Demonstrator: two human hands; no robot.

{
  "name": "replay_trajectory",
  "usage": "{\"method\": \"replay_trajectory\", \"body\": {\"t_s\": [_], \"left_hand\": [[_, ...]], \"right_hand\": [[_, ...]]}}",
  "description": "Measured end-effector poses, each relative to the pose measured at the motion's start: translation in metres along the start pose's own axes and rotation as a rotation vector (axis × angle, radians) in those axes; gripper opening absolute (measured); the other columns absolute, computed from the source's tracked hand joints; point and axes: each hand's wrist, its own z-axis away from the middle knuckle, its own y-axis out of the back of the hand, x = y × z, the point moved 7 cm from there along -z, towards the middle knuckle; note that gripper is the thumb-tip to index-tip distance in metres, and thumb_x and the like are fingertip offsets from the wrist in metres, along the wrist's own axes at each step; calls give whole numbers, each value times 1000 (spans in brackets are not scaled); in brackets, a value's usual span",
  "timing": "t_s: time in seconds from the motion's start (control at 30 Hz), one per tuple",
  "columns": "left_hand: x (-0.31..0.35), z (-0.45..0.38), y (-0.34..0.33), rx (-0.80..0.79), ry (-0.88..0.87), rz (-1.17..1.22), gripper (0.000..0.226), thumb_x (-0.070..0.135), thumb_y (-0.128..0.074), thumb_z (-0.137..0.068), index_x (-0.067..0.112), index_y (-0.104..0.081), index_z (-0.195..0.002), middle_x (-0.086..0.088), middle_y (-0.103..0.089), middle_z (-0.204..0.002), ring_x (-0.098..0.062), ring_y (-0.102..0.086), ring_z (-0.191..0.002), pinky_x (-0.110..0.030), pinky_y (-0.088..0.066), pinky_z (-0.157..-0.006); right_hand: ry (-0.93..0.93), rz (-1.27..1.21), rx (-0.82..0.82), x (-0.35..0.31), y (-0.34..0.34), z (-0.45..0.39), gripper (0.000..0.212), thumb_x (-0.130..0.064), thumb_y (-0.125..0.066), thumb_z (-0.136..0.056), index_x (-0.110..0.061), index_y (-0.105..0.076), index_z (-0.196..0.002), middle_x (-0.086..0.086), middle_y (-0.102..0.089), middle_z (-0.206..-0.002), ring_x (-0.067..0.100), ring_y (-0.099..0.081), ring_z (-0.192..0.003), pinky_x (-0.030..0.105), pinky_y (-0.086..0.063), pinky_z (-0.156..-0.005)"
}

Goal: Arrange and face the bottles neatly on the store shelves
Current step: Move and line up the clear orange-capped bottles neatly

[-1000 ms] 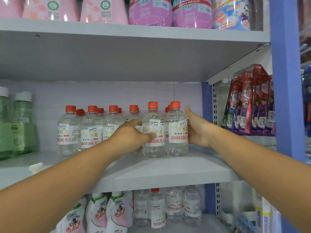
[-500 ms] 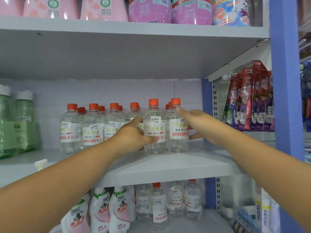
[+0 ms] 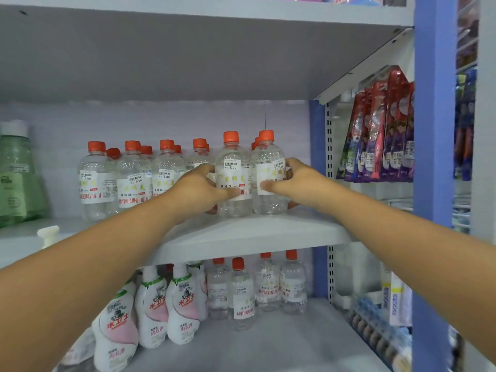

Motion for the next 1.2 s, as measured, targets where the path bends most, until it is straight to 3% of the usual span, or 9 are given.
{"method": "replay_trajectory", "body": {"t_s": [0.13,0.3,0.53,0.67,0.73,0.87,0.97,1.07,1.2], "left_hand": [[3,6,0,14,6,-26,81,45,-82,-82,22,-41,-148,5,-65,-102,-21,-75,-89,-41,-61,-90],[2,11,-1,10,-11,-48,81,43,-82,-83,21,-41,-149,6,-69,-99,-22,-75,-91,-43,-61,-90],[0,15,0,-4,19,-44,77,41,-80,-85,20,-42,-149,14,-62,-92,-19,-73,-93,-43,-59,-94],[10,30,7,-7,28,-187,96,59,-73,-84,22,-27,-159,6,-64,-131,-24,-65,-118,-41,-50,-105],[23,58,16,113,-62,-170,88,62,-68,-87,29,-28,-158,11,-58,-143,-17,-59,-125,-39,-47,-103],[11,180,11,458,-499,254,27,23,-70,-96,34,-63,-120,15,-71,-101,-2,-68,-97,-16,-52,-82],[-65,202,-26,569,-394,397,19,13,-66,-94,32,-65,-99,7,-70,-87,-11,-68,-83,-24,-54,-75],[-143,157,-84,322,-31,386,20,18,-70,-92,33,-62,-103,7,-70,-88,-5,-65,-82,-33,-55,-78],[-190,113,-135,122,192,274,37,29,-78,-87,29,-57,-118,9,-64,-104,-13,-64,-92,-19,-47,-72]], "right_hand": [[15,28,38,-3,-2,3,64,-45,-80,-84,-23,-46,-134,-14,-62,-104,7,-66,-90,36,-62,-80],[20,37,-18,-1,-6,6,69,-50,-80,-83,-25,-45,-137,-12,-62,-114,-2,-56,-86,20,-46,-66],[3,64,-40,3,-9,6,56,-42,-80,-85,-22,-52,-130,-8,-65,-111,4,-60,-90,21,-45,-65],[-21,169,-42,-1,-6,12,66,-50,-75,-88,-18,-47,-138,-1,-64,-125,9,-61,-93,21,-44,-65],[-11,289,86,-4,8,26,77,-56,-69,-90,-15,-40,-148,1,-61,-132,19,-62,-110,28,-48,-79],[436,-99,579,-10,26,133,32,-24,-62,-100,-17,-58,-132,-6,-66,-105,5,-64,-96,22,-53,-84],[695,-71,613,25,-28,195,11,-5,-58,-97,-7,-64,-105,-1,-63,-92,14,-61,-88,21,-48,-81],[430,35,387,106,-103,162,18,-14,-61,-94,-14,-67,-111,-9,-63,-102,8,-61,-96,28,-52,-85],[-188,-57,271,221,-131,94,40,-23,-70,-92,-15,-57,-129,6,-61,-127,24,-63,-106,33,-51,-88]]}}
